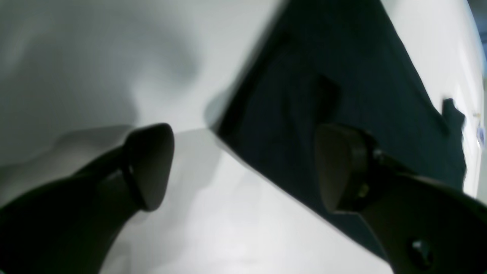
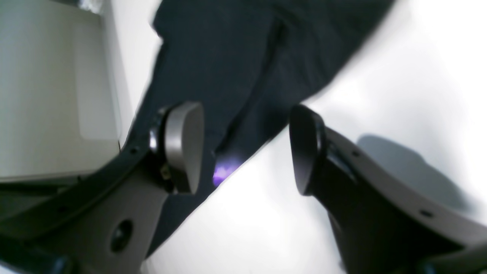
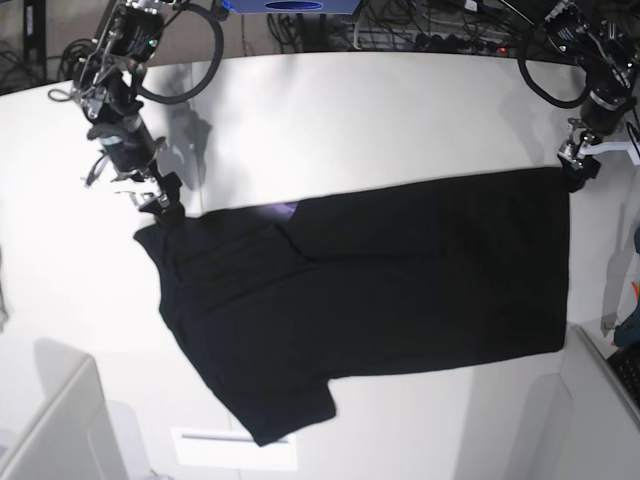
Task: Fold the T-shirt properly
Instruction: 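Drag the shirt edge further toward the robot, stretching it flat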
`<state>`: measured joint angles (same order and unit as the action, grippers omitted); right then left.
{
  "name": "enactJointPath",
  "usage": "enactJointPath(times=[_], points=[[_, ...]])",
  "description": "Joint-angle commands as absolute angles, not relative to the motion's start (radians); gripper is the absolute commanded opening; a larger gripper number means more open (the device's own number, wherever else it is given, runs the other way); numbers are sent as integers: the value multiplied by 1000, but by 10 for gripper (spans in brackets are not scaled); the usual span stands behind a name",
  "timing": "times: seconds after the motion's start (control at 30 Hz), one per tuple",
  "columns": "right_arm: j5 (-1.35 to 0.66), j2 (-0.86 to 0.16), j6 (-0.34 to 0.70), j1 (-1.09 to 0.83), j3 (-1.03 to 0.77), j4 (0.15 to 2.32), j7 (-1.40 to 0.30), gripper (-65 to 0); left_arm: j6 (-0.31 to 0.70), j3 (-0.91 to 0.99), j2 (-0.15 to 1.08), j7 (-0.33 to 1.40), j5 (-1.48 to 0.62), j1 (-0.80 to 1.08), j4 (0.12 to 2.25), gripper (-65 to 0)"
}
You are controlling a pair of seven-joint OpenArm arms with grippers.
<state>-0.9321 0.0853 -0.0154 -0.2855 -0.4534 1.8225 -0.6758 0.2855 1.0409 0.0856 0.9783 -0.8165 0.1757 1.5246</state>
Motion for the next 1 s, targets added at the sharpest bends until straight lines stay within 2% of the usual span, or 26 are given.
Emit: enactJointPath(times=[0.0,0.27,0.33,0.47,0.57,0.67,0.87,0.9,0.97], points=[[-951,77,-4,-271,-455,1825,-651,-309,291,1029,88,977,-832,170,1514,-95],[-949,74,-4,-229,-473,1687,-648,-302,288,1018,88,952,-794,81,1397,-99],[-949,74,-4,-199,-481,1638,-648,-302,288,1018,88,952,-768,67,1388,-156],[-949,70,-4,-111,-526,1504,-648,-302,288,1018,85,954,-740,50,1383,-370],[-949,33,-4,-62,-526,1412,-648,-305,288,1017,85,954,-739,50,1383,-471],[-949,22,-4,-28,-533,1349,-639,-306,288,1017,87,954,-739,50,1379,-522],[-949,-1,-4,-18,-524,1299,-579,-312,289,1017,90,951,-739,48,1311,-532],[-949,-2,-4,-18,-524,1291,-579,-329,291,1017,90,951,-739,48,1305,-536],[-947,-4,-4,-18,-524,1276,-570,-432,291,1013,90,951,-737,48,1299,-604]])
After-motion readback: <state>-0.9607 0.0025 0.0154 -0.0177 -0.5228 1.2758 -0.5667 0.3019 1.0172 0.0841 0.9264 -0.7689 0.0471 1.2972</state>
